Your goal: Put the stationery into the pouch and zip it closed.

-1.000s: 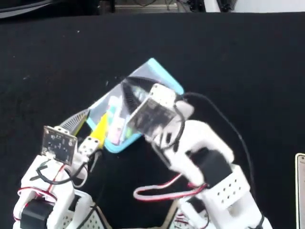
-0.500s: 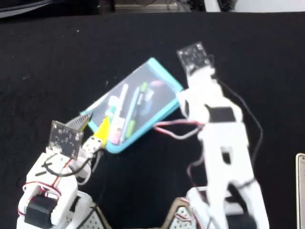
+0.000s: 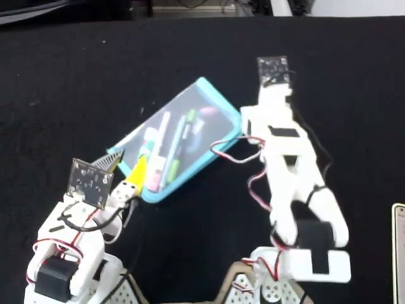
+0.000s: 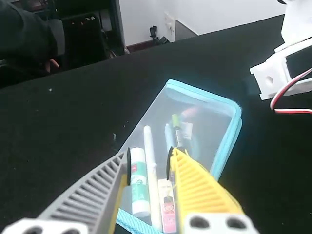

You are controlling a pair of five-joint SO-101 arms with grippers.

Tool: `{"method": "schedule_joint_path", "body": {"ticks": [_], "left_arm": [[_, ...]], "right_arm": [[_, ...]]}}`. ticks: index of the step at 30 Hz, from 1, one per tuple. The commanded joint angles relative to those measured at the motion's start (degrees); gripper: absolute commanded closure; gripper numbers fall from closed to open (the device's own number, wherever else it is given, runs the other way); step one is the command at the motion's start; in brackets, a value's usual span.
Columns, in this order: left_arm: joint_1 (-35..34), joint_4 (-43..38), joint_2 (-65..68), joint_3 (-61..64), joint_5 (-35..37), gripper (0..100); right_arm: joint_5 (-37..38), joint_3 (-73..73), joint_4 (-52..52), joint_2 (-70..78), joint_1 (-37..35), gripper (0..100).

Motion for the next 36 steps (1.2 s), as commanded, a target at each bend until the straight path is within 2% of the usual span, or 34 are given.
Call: {"method": "schedule_joint_path", "body": {"ticks": [1,8,16,20,24,29,33,36], "left_arm": [[0.66,0.09,-0.26,-0.75,-0.35,86],[0.57,0.18,-0.26,-0.75,-0.35,86],[0.40,0.18,-0.26,-0.75,-0.35,86],[0.31,0.18,-0.26,-0.75,-0.35,86],[0.22,0.18,-0.26,-0.75,-0.44,86],[0.22,0.18,-0.26,-0.75,-0.44,86],[0.22,0.18,-0.26,-0.75,-0.35,86],[0.22,0.18,-0.26,-0.75,-0.35,86]], "right_arm": [[-0.09,-6.73,-6.59,3.82,2.02,91.4],[0.00,-17.19,-5.98,18.15,1.14,91.7],[0.44,-26.59,16.26,20.70,-4.22,91.7],[8.88,-26.07,21.89,17.98,-9.93,91.7],[11.16,-19.56,21.89,12.44,-16.35,91.7],[10.99,-5.58,16.88,-2.51,-22.86,91.7],[10.90,4.79,11.43,-15.87,-24.09,91.7],[10.99,8.22,8.79,-21.85,-21.98,91.3]]}}
